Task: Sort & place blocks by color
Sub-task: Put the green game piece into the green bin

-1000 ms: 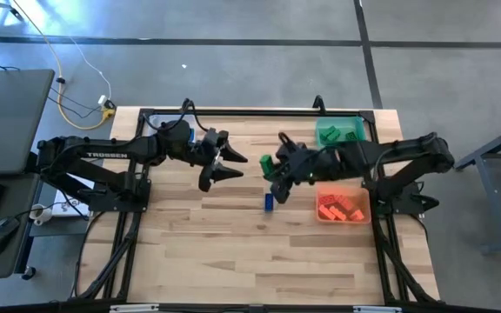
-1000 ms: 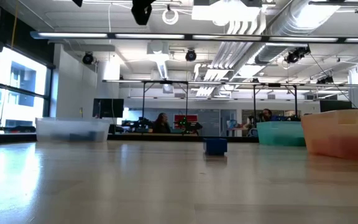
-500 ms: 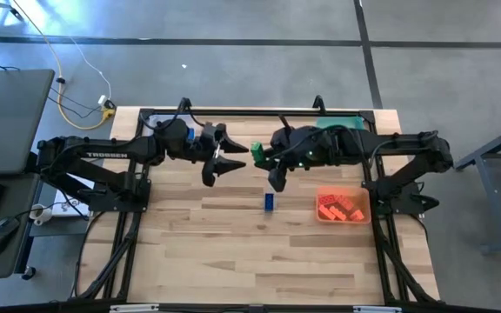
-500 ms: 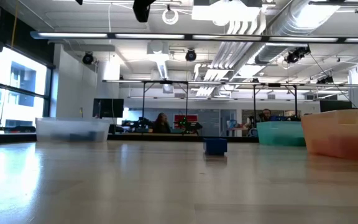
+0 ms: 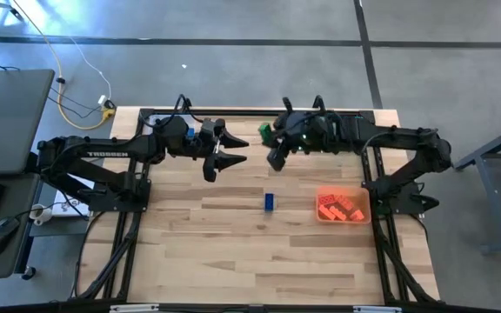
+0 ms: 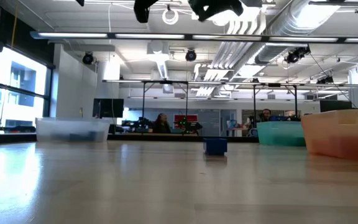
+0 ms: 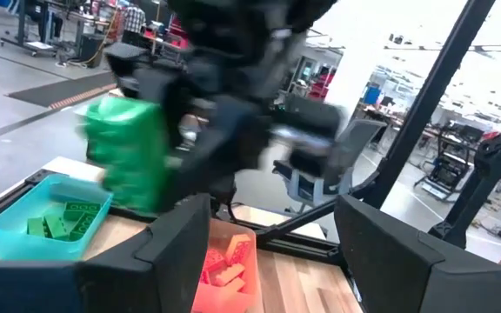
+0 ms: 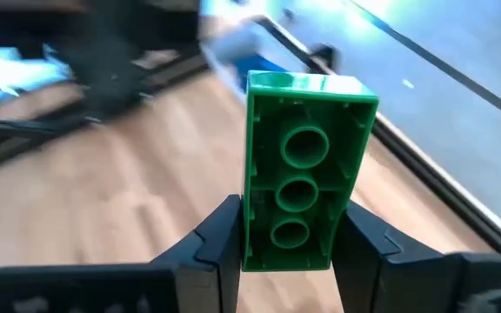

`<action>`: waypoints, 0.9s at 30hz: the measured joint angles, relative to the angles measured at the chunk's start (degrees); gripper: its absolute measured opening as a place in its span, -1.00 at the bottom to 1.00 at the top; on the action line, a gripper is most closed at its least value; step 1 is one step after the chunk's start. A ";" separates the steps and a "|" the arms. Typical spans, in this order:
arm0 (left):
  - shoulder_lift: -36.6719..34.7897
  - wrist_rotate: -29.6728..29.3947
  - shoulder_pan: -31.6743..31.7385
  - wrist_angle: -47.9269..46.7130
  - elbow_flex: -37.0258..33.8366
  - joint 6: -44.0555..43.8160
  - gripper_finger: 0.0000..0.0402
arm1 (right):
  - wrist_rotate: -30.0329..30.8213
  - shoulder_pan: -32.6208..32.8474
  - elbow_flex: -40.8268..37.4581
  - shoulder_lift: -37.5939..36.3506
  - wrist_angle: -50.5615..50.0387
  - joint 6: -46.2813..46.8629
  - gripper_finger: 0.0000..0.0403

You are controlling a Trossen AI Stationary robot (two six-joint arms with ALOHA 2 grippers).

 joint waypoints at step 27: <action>0.04 -7.52 -0.04 -19.82 0.00 0.00 0.16 | 0.56 -32.39 0.00 8.91 -41.12 3.85 -0.45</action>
